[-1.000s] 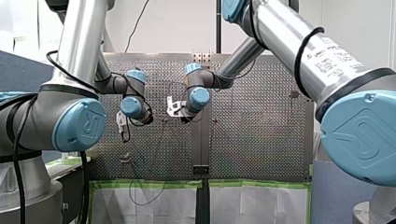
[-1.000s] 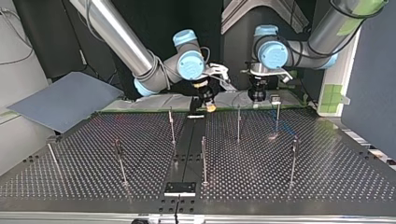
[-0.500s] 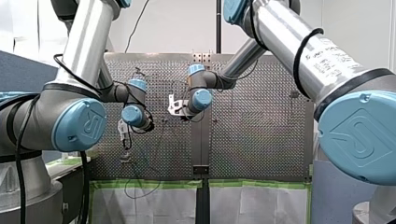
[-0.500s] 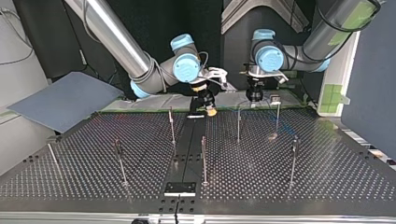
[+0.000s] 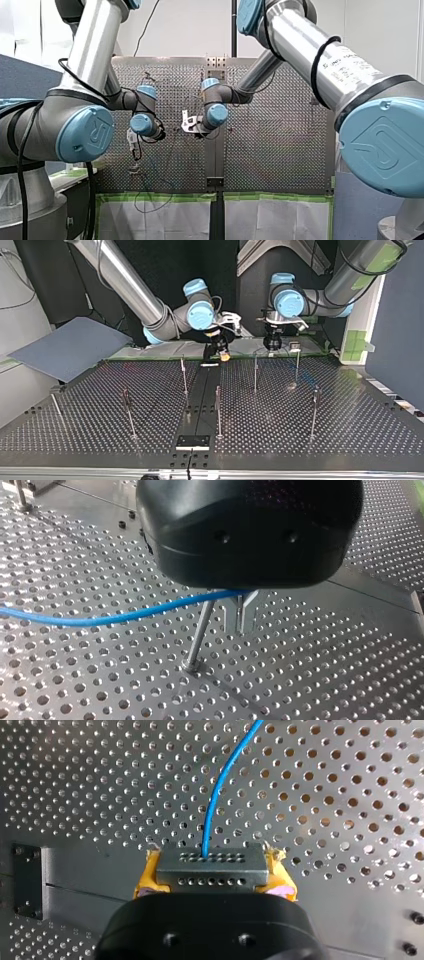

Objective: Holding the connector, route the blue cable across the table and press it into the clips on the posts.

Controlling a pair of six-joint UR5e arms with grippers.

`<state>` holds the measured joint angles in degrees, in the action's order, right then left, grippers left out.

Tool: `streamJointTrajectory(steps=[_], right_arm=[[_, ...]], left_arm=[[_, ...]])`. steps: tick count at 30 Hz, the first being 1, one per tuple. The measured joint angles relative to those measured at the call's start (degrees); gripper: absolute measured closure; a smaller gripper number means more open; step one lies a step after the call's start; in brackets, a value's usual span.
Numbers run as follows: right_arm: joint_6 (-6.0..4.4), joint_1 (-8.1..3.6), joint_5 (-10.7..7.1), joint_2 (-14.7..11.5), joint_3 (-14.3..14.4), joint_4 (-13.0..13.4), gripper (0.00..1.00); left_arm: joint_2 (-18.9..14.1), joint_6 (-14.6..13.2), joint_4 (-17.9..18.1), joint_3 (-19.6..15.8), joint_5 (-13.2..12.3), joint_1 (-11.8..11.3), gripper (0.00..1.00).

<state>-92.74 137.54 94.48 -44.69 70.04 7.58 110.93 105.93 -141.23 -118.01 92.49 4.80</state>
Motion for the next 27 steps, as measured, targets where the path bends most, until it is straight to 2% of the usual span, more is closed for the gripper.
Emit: streamJointTrajectory(steps=[5,10,16,23,27], right_arm=[[-0.50,-0.88,-0.12,0.0,0.0,0.0,1.00],[-1.03,-1.96,-0.66,0.1,0.0,0.1,1.00],[-1.13,-3.02,-1.12,0.1,0.0,0.0,1.00],[-1.14,-4.15,-1.22,0.1,0.0,0.0,1.00],[-1.14,-4.71,-1.24,0.1,0.0,0.0,1.00]], left_arm=[[0.2,0.7,1.0,0.2,-0.5,-0.3,1.00],[2.0,1.0,1.3,1.7,-1.0,-0.5,1.00],[3.5,1.2,0.9,3.9,-1.2,-1.0,1.00],[3.6,1.4,1.0,4.1,-1.4,-1.3,1.00],[3.6,1.2,0.4,3.9,-0.6,-1.4,1.00]])
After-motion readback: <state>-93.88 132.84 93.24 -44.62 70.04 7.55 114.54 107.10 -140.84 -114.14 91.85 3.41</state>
